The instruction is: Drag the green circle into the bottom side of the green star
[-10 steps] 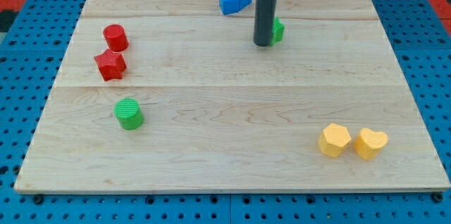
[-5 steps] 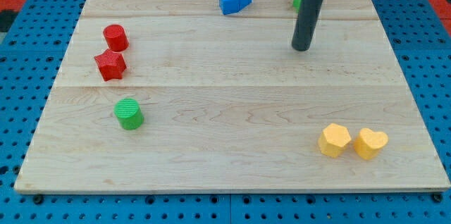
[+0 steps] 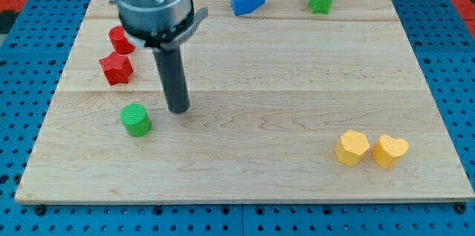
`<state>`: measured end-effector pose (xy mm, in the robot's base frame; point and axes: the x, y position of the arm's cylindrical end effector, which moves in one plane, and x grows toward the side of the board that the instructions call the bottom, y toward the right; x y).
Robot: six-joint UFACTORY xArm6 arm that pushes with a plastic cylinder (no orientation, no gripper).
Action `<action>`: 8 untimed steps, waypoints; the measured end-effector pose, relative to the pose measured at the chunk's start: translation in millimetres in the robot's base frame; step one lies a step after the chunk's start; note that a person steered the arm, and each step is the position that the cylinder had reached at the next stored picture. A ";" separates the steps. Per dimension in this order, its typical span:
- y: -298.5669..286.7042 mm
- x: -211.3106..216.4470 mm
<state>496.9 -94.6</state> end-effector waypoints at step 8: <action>17.3 -151.1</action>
<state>345.8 -77.3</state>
